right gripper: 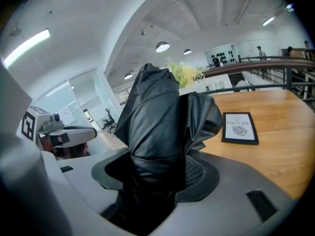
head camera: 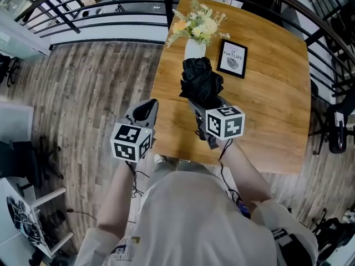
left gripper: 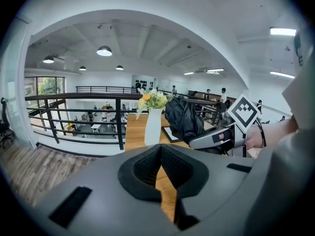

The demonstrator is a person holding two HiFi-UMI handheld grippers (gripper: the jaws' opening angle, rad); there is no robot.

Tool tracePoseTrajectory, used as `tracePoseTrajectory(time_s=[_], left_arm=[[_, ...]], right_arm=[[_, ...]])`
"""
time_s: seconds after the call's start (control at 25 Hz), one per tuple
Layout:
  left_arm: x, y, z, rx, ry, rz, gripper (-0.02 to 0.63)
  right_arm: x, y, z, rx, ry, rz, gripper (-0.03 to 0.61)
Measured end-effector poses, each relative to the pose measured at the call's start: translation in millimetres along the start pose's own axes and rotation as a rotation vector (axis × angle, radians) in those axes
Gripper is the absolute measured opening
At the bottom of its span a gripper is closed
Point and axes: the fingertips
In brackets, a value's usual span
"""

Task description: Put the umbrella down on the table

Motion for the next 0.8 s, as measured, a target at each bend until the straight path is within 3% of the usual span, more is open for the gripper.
tracePoseTrajectory(time_s=[0.52,0.8], left_arm=[[-38,-31,13,-0.062,0.052,-0.091,0.017],[-61,-47,16,-0.074,0.077,-0.148,0.017]], right_arm=[[-48,-53,24,-0.020,-0.060,-0.158,0.281],[-83,-77,42,-0.088,-0.095,-0.246,0.282]])
Point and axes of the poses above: the fingertips, and each gripper's own axes: y backward along the fingers, z to its right, x out of its top, and after that the axes turned 5 degrees about -z, right-handed
